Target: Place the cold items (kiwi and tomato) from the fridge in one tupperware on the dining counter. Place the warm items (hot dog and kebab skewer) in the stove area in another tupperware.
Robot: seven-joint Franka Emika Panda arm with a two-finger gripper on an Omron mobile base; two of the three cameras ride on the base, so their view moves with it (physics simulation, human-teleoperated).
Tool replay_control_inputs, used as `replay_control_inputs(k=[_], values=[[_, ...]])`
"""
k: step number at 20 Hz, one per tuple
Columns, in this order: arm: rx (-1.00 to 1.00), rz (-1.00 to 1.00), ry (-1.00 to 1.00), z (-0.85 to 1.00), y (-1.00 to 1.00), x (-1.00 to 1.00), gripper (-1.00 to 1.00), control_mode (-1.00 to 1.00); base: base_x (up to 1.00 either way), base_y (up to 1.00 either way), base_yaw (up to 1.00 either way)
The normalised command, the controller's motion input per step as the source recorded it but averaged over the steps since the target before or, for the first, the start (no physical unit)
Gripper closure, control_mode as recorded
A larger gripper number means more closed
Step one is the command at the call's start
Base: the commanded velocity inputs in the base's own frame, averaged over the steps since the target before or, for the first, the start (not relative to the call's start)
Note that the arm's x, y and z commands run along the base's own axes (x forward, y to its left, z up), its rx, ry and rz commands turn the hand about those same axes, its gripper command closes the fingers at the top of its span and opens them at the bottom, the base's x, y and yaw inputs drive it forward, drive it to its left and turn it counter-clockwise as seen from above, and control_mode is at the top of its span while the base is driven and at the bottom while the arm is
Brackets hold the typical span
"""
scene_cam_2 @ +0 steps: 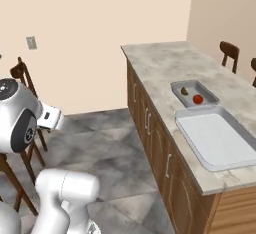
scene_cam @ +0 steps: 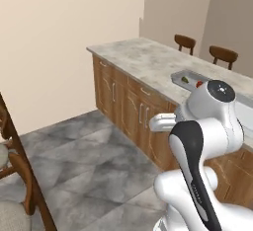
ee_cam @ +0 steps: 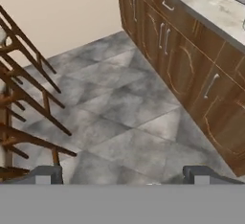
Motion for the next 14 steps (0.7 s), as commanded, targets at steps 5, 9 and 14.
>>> replay_control_inputs(k=[5, 9, 14], values=[[0.00, 0.00, 0.00, 0.00, 0.00, 0.00, -1.00, 1.00, -1.00, 0.00, 0.07], [0.00, 0.00, 0.00, 0.00, 0.00, 0.00, -1.00, 1.00, -1.00, 0.38, 0.05], [0.00, 0.00, 0.00, 0.00, 0.00, 0.00, -1.00, 1.00, -0.95, 0.83, 0.00]])
